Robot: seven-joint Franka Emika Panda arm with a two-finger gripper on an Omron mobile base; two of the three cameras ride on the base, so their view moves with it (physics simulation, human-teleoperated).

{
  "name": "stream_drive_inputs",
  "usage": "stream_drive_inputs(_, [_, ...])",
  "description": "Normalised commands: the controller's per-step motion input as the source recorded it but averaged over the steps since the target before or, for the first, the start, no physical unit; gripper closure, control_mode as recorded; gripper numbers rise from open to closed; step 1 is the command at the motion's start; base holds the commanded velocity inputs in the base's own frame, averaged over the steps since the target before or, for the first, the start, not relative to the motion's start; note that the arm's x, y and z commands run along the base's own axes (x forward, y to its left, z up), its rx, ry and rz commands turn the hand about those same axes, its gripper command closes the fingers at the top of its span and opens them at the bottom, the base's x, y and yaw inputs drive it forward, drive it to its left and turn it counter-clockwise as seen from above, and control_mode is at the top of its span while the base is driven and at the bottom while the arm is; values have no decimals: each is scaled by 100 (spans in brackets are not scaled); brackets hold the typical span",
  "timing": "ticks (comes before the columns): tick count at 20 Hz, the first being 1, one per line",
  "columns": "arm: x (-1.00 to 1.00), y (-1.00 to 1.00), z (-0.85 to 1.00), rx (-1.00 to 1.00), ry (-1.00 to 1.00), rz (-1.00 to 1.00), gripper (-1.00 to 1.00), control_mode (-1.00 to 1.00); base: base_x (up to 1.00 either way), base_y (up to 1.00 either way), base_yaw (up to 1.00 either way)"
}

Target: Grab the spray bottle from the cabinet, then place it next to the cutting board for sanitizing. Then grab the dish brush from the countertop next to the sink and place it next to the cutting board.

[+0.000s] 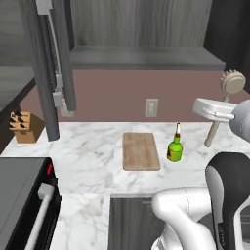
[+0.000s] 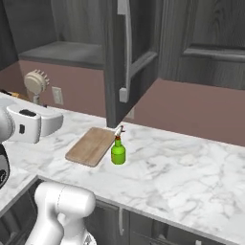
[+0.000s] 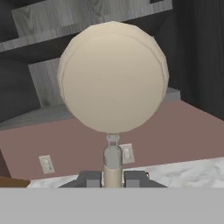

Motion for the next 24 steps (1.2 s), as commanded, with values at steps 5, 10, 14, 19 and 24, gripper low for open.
stream_drive_inputs(5, [0,0,0,0,0,0,100,100,89,76,-32])
stream_drive_inputs(10, [0,0,0,0,0,0,100,100,71,93,-47])
stream_drive_inputs(14, [0,0,0,0,0,0,100,100,68,91,-17])
stream_drive_inputs(19, [0,19,-5,-1,4,3,100,-100,27,72,-8])
stream_drive_inputs(24, [0,97,-31,-7,42,29,100,-100,0,0,0])
